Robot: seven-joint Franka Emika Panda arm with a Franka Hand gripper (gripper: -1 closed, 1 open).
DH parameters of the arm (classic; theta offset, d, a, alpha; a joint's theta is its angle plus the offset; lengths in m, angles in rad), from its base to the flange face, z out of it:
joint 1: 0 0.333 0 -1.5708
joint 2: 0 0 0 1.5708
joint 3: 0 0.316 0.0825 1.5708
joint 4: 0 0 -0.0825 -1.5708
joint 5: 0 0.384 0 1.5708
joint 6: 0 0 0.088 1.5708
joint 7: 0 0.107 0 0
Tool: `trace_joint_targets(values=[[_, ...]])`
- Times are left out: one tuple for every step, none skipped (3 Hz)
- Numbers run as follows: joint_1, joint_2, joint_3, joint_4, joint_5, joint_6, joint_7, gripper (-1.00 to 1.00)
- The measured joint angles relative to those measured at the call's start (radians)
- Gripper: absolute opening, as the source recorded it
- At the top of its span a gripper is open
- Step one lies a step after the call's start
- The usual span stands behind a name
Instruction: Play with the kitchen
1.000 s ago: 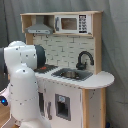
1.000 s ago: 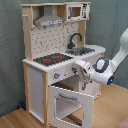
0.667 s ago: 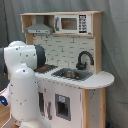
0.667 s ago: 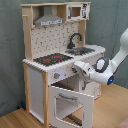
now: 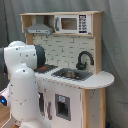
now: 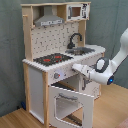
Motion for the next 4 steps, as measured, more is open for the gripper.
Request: trace_joint_targets(values=[[0.000,-0.001,0.001,0.000,0.004,-0.002,-0.100,-1.00],[0.000,-0.003,0.003,0.000,0.010,-0.007,-0.244,-1.00],[0.000,-0.006,0.005,0.000,0.015,-0.013,-0.373,-1.00],[0.000,-0.009,0.006,0.000,0.018,-0.020,-0.482,-1.00]])
